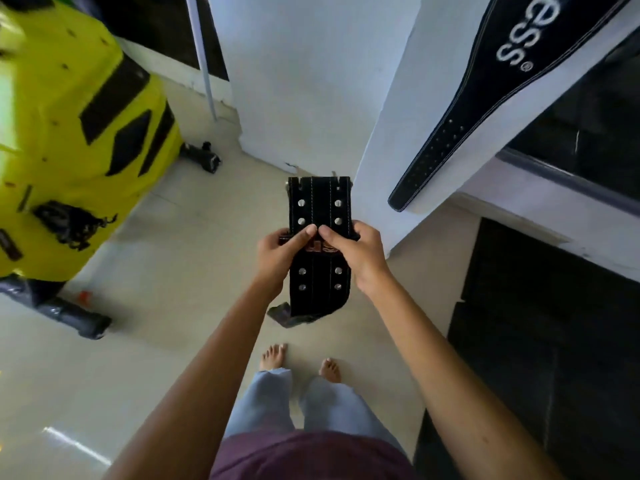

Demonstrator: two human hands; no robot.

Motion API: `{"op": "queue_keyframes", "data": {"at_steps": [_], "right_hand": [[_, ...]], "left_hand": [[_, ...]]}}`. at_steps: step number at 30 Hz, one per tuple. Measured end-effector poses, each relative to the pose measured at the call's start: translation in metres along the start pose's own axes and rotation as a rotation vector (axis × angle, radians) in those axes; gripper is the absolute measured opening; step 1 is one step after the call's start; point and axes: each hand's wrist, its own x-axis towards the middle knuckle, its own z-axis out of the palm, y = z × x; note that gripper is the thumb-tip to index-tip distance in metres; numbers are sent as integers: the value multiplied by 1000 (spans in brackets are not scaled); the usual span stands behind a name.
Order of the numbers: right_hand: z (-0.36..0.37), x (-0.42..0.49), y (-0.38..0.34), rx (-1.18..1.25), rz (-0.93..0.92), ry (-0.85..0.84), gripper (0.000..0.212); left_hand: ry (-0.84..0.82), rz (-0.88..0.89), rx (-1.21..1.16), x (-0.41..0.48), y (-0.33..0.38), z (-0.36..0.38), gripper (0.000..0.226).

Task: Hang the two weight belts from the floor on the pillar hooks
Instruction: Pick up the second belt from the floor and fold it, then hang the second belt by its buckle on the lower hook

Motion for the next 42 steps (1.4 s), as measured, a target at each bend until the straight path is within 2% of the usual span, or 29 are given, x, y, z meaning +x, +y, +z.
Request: {"op": "queue_keyframes", "data": {"at_steps": [4, 7, 10, 14, 17, 20, 22, 25, 28, 32, 36, 39, 42], "right_hand": [[-19, -29, -60, -34, -123, -10, 30], [-42, -42, -133, 75, -239, -6, 30], [-42, -32, -174, 182, -190, -66, 32], [-38, -53, -145, 191, -107, -214, 32], [-38, -79, -109, 258, -85, -300, 34], [-39, -92, -88, 320, -101, -313, 43], [-38, -96, -73, 292, -116, -331, 47], [-31, -102, -42, 121, -105, -263, 30], [-24, -112, -25, 44, -63, -257, 26], [-35, -98, -56, 65, -149, -198, 29], [-54, -83, -105, 37, -266, -214, 43], [-60, -72, -134, 124, -211, -248, 46], [-63, -59, -158, 149, -217, -162, 31]], "left_hand": [[-43, 101, -41, -37, 50, 16, 32], [-60, 241, -81, -71, 97, 28, 38], [-16, 338, -70, -78, 125, 23, 38], [-12, 399, -29, -80, 129, 18, 32], [-30, 417, 38, -79, 123, 19, 36], [-34, 415, 73, -80, 114, 21, 48], [-17, 422, 103, -81, 111, 25, 49], [10, 419, 102, -78, 110, 32, 47], [24, 404, 56, -73, 114, 35, 40], [7, 393, 10, -68, 116, 32, 42], [-10, 376, -9, -66, 114, 32, 62], [-17, 376, -1, -66, 116, 32, 59], [-29, 398, 57, -70, 116, 34, 53]]}}
